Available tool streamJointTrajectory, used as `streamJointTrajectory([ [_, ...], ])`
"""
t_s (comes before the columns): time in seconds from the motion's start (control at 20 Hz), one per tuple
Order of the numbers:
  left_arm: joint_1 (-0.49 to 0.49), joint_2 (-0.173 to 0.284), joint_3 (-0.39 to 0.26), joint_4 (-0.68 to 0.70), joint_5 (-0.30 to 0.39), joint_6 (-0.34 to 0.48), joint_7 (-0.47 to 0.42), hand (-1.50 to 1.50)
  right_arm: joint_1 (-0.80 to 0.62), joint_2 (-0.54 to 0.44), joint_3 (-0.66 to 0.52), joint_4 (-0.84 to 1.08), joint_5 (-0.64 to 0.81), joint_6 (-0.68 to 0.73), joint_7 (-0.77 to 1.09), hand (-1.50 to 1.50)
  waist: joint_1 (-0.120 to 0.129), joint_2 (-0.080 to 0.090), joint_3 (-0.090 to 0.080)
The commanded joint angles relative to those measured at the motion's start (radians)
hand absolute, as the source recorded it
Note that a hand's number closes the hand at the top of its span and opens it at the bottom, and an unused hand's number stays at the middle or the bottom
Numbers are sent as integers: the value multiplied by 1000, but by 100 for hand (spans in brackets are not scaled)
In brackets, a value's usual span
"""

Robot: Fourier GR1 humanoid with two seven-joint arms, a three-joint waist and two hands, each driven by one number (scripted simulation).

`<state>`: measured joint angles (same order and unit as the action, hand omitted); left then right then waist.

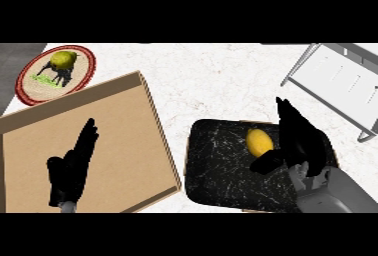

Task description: Pick the lemon from the tray and place it in the tiered basket

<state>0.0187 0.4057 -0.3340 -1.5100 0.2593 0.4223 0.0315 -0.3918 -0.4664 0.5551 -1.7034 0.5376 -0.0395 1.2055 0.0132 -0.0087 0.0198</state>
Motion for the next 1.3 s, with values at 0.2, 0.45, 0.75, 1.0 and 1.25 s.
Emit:
streamJointTrajectory([
  [0.2, 43, -57, -42, 62, -32, 31, -21, 0, -54, 110, 15, 114, 2, 126, 244, -150, -9, 8, -23],
  [0.45, 28, -47, -24, 83, -10, 7, -17, 0, -77, 136, -47, 227, -28, 145, 168, -150, -8, 13, -22],
  [0.75, 10, -54, -33, 56, -22, 33, 12, 0, -77, 154, -68, 262, -11, 178, 152, -150, -12, 11, -21],
  [1.0, 41, -40, -19, 52, -4, 18, -1, 0, -65, 178, -116, 294, -42, 200, 135, -150, -12, 10, -21],
  [1.25, 14, -34, -1, 101, 3, -12, -25, 0, -55, 192, -143, 306, -43, 214, 123, -150, -19, 11, -22],
])
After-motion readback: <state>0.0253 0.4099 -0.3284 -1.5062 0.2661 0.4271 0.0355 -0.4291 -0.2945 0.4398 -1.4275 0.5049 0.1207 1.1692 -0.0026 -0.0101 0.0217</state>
